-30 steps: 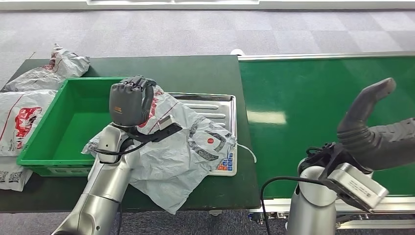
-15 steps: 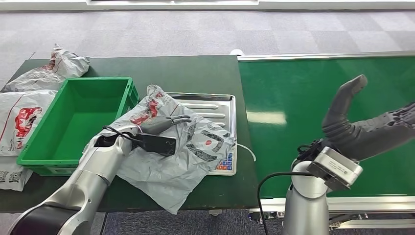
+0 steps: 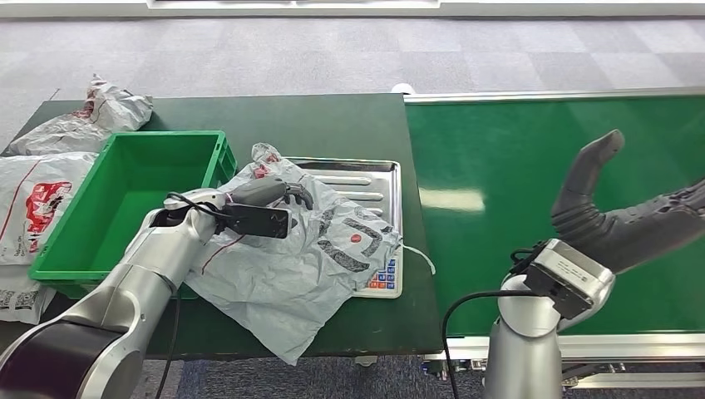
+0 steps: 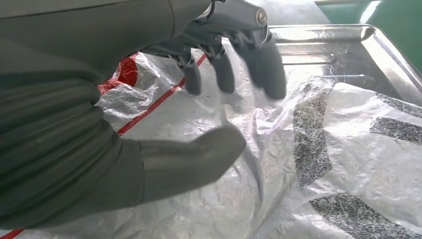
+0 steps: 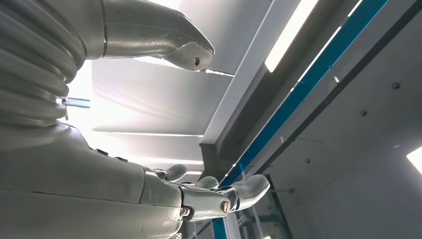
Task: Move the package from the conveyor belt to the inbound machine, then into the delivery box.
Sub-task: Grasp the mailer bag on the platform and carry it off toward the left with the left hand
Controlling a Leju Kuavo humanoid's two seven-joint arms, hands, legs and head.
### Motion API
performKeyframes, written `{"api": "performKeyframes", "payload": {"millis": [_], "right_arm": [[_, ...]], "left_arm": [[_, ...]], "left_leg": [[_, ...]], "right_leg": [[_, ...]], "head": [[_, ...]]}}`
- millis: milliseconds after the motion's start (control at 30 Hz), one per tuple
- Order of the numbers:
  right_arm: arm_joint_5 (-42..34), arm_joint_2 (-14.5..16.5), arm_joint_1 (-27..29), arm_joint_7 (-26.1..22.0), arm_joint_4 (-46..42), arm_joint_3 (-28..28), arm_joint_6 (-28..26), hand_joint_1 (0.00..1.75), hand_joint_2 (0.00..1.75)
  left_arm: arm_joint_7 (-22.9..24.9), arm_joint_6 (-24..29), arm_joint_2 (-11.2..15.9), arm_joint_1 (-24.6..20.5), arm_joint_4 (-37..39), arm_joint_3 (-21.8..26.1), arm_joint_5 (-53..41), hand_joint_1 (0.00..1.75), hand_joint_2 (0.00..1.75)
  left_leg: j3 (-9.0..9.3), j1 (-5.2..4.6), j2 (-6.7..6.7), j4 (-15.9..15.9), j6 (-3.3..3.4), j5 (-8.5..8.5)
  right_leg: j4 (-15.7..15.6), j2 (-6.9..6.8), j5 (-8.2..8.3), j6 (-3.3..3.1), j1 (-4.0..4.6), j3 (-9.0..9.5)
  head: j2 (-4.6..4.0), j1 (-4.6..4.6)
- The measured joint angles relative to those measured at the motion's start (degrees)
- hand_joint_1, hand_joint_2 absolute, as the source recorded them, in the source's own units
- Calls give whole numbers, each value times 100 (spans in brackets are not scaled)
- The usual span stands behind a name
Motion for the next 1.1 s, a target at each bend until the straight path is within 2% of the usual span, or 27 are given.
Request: {"api": "performKeyframes", "payload": {"millis": [233, 267, 367, 400, 633, 1033, 1100], "right_arm": [[-2, 0, 23, -1, -11, -19, 0, 0, 175], [3, 0, 25, 0, -11, -24, 0, 0, 175], [9, 0, 36, 11, -16, -34, 0, 0, 175], [11, 0, 41, 18, -26, -35, 0, 0, 175], [67, 0, 61, 75, -87, -39, 0, 0, 175], [48, 0, 60, 67, -87, -40, 0, 0, 175], [38, 0, 60, 65, -87, -40, 0, 0, 175]], "left_arm": [[0, 20, 0, -12, 28, -90, 39, 175, 175], [0, 27, -1, -13, 31, -103, 50, 169, 175], [17, 70, -1, -13, 37, -144, 69, 38, 175], [53, 108, 0, -13, 42, -168, 62, 0, 175], [601, 533, 1, -12, 95, -507, -238, 0, 175], [714, 539, 11, -11, 231, -707, -246, 0, 175], [721, 539, 12, -11, 249, -711, -246, 88, 175]], "left_leg": [[1, 1, 1, 0, 0, 0], [1, 1, 1, 0, 0, 0], [0, 0, 1, 0, 0, 0], [0, 0, 1, 0, 0, 0], [-1, 0, 0, 0, 0, 0], [-2, 1, 0, 0, 0, 0], [-2, 1, 0, 0, 0, 0]], "right_leg": [[0, 1, 0, 0, 1, -2], [0, 1, 0, 0, 1, -2], [0, 1, 0, 0, 1, -2], [0, 1, 0, 0, 0, -2], [0, 0, 0, 0, 0, -2], [0, 0, 0, 0, 1, -1], [0, 0, 0, 0, 1, -1]], "head": [[0, -1], [0, 0], [0, 1], [0, 1], [0, 1], [0, 1], [0, 1]]}}
